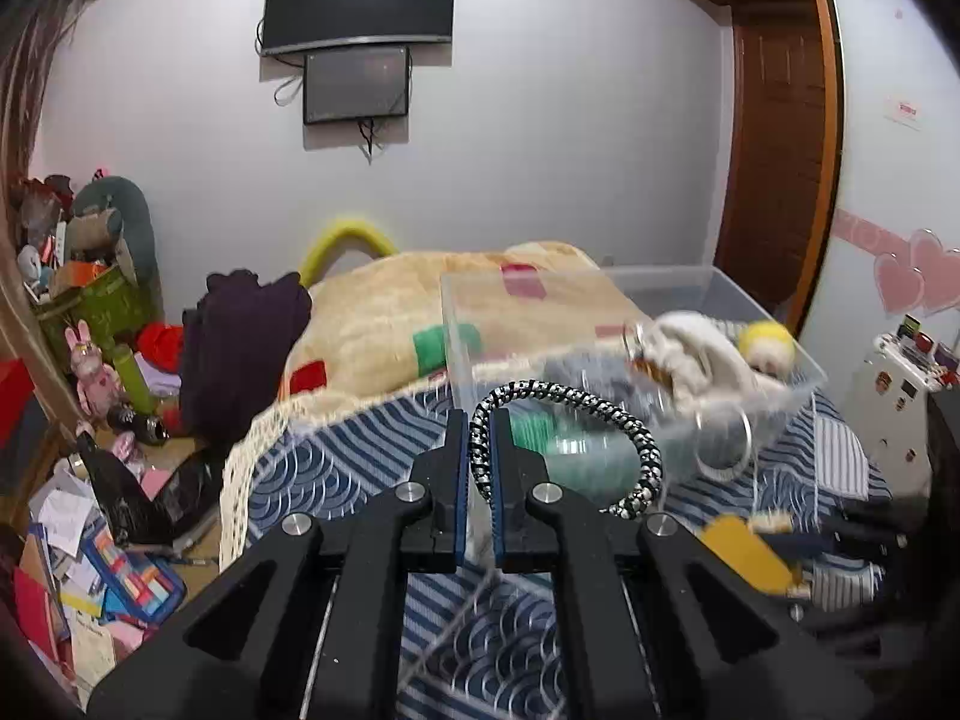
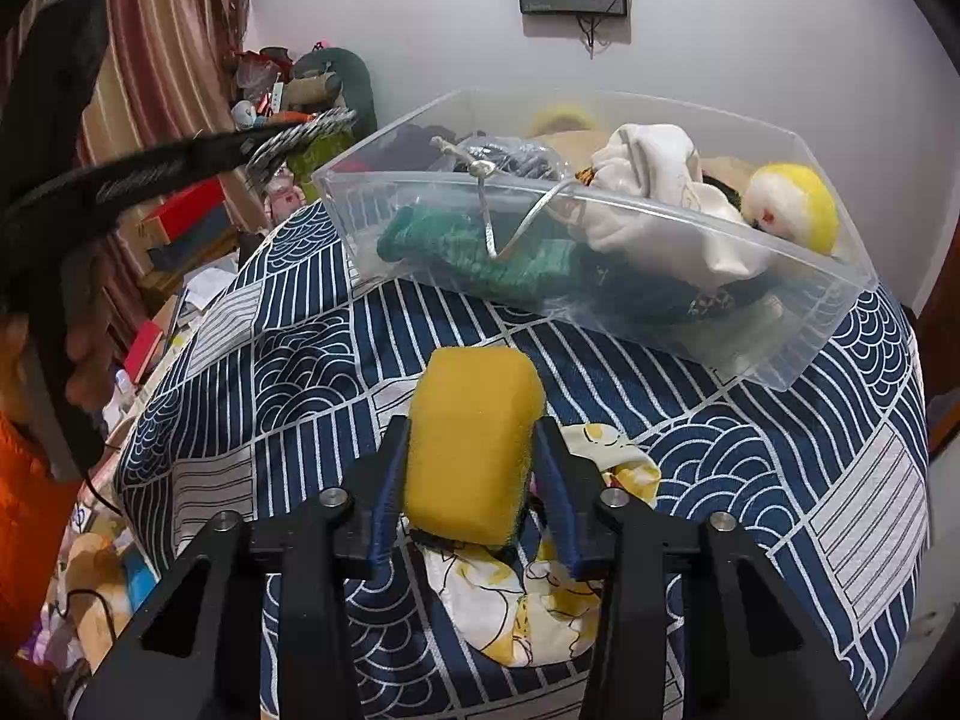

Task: Organize soft objects
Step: 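Grasp the yellow sponge with the right gripper while the left holds the bracelet over the box, then lower the sponge into the box with the right gripper while the left releases the bracelet inside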

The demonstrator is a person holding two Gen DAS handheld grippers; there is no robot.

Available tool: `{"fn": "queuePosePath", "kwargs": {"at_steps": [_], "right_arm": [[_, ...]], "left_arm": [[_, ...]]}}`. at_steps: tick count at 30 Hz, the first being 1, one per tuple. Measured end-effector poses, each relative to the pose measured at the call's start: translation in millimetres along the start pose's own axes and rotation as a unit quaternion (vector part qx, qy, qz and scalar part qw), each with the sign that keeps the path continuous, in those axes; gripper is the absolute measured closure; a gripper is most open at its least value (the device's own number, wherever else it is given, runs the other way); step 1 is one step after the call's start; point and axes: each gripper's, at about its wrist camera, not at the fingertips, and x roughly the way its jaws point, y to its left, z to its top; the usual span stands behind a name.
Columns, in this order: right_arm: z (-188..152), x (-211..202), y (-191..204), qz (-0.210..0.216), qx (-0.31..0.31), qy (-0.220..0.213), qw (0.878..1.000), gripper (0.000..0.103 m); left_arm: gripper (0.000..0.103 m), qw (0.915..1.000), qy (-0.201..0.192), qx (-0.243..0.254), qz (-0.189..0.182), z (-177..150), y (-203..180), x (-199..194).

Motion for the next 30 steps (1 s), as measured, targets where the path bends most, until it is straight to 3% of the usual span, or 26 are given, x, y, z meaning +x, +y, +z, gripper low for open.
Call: {"fn": "queuePosePath", "kwargs": {"at_steps": [9,18,24,30], "right_arm": [[2.9,-31.1,-6.3,-0.026,-0.001,-0.055,0.998,0.069],[30.1,-67.1,-35.0,-0.067,0.032,-0.123,0.99,0.069],[59.0,-55.9,-41.3,-0.087,0.035,-0.132,0.987,0.069],[76.4,-29.1,-45.3,-0.08,0.032,-0.106,0.991,0.069]], "left_arm": [[0.098,0.9998,0.017,0.007,0.009,19.6,-12.6,39.7],[0.098,0.9987,0.048,0.017,-0.003,20.8,-25.5,67.1],[0.098,0.9974,0.066,0.027,-0.005,14.9,-34.3,76.8],[0.093,0.9973,0.068,0.022,-0.016,12.8,-32.2,72.4]]}}
